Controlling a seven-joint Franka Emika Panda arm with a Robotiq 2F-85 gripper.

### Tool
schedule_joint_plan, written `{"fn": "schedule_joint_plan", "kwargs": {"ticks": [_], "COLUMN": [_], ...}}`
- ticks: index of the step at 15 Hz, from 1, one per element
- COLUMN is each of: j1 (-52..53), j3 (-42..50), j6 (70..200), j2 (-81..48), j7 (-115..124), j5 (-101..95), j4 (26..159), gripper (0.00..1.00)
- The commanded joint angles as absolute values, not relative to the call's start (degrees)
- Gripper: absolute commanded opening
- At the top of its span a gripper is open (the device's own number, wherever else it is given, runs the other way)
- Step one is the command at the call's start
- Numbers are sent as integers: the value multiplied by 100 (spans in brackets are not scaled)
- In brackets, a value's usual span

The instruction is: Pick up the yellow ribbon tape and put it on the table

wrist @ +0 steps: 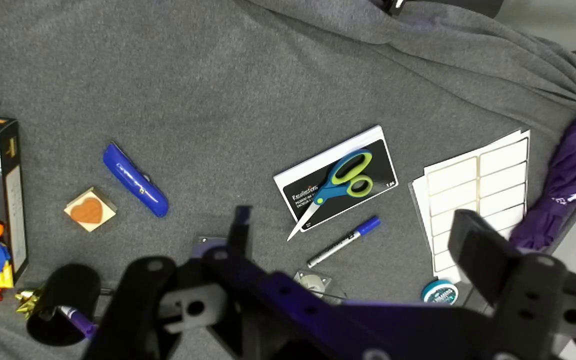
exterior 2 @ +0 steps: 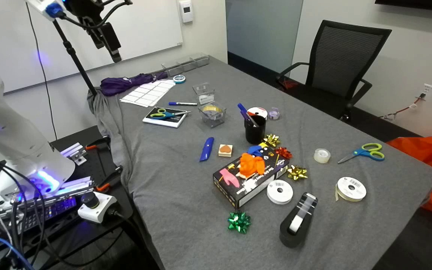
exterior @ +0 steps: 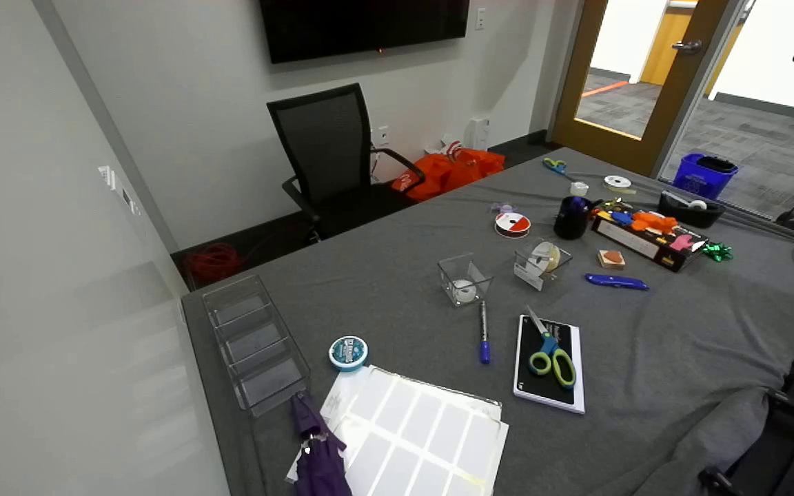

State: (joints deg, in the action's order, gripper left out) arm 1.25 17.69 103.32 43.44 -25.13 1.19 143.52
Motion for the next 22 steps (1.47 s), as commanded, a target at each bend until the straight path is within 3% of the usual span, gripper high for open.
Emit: {"fn": "schedule_joint_plan", "kwargs": {"ticks": [1, 5, 10, 17, 22], "j1": [19, 82, 244, 412, 293], "j3": [1686, 1688, 1632, 1144, 772], "j6": [10318, 10779, 12660, 15358, 16184], "j2": [4316, 4216, 3472, 1465, 195], "j7": [-2573, -2432, -2060, -707, 722], "j5": [183, 458, 1486, 2411, 2630], "j4": [14340, 14529, 14763, 14433, 13901], "gripper": [100, 100, 100, 100, 100]}}
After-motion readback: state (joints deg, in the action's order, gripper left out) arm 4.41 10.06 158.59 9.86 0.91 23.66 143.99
